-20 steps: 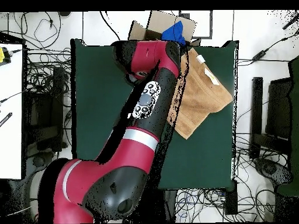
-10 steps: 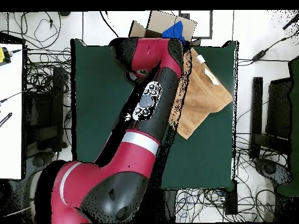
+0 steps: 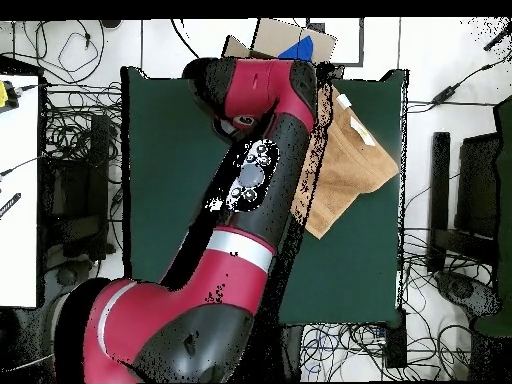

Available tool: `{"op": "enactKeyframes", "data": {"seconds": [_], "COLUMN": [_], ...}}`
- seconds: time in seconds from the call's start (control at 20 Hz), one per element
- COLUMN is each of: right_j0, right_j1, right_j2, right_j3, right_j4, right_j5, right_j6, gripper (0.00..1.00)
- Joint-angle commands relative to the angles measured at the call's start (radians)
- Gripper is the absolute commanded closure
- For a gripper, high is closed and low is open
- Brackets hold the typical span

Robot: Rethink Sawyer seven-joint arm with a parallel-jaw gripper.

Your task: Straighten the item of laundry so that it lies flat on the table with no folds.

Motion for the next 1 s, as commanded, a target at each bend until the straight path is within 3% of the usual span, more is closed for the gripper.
{"op": "enactKeyframes", "data": {"seconds": [0.05,1.0], "right_j0": [0.008,0.027], "right_j1": [0.008,0.023], "right_j2": [0.078,0.085], "right_j3": [0.118,0.103], "right_j4": [-0.006,0.030], "right_j5": [-0.052,-0.090], "right_j6": [0.162,0.254], "gripper": [0.00,0.00]}}
